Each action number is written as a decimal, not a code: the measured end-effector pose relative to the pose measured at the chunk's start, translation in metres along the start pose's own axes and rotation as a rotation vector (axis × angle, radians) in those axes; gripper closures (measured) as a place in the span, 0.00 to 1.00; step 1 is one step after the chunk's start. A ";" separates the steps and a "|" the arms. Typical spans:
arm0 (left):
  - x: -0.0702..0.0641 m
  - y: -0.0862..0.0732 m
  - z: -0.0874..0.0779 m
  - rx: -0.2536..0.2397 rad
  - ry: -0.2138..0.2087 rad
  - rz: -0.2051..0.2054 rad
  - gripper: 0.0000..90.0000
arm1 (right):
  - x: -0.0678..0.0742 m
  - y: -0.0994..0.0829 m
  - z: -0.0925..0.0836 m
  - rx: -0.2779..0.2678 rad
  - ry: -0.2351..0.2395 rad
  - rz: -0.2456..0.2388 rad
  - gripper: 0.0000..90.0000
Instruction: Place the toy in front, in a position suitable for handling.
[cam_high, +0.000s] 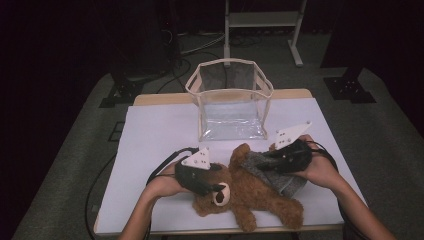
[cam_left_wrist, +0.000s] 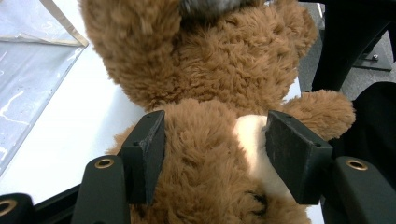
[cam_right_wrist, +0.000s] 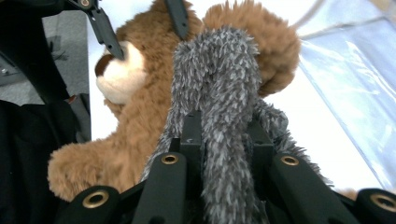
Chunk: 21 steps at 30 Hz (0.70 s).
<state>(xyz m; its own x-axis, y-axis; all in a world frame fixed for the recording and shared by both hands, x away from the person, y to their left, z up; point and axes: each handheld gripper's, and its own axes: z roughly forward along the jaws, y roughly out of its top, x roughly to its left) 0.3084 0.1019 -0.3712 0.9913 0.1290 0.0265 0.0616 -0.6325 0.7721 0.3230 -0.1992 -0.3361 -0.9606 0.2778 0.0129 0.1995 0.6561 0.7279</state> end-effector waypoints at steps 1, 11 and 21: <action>0.000 0.000 0.000 0.000 0.000 0.000 0.43 | 0.001 0.002 0.005 0.007 0.007 -0.011 0.82; 0.000 0.012 -0.003 -0.003 0.045 0.029 0.38 | 0.011 -0.008 0.021 0.017 0.033 -0.008 0.83; 0.001 0.010 0.005 0.018 0.009 0.007 0.42 | 0.006 0.003 0.004 -0.066 -0.015 -0.015 0.83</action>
<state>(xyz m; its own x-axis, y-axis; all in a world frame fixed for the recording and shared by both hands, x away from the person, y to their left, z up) 0.3102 0.0917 -0.3669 0.9906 0.1313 0.0377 0.0568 -0.6472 0.7602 0.3188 -0.1927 -0.3363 -0.9602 0.2792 -0.0081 0.1716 0.6126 0.7716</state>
